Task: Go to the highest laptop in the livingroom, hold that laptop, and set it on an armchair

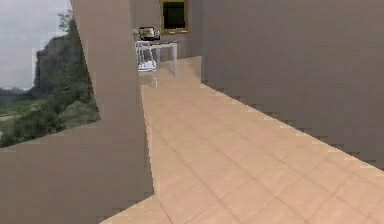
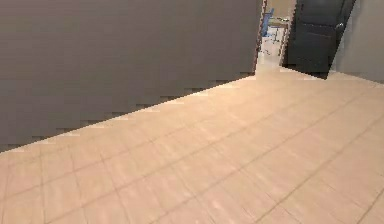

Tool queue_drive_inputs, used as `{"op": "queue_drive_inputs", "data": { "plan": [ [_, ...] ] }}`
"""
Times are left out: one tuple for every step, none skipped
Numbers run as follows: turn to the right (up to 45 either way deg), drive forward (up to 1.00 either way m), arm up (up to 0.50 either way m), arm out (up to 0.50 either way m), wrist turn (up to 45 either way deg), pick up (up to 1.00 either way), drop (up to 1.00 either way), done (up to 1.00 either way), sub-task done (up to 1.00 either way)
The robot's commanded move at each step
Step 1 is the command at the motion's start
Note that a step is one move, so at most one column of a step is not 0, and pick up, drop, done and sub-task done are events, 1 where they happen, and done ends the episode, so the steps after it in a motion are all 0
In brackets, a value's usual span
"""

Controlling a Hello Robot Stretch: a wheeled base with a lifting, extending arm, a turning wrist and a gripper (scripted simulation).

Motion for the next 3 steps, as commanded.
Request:
{"op": "queue_drive_inputs", "data": {
  "plan": [
    [12.0,0.00,0.00,0.00,0.0,0.00,0.00,0.00,0.00],
    [0.0,0.95,0.00,0.00,0.0,0.00,0.00,0.00,0.00],
    [0.0,0.45,0.00,0.00,0.0,0.00,0.00,0.00,0.00]
  ]
}}
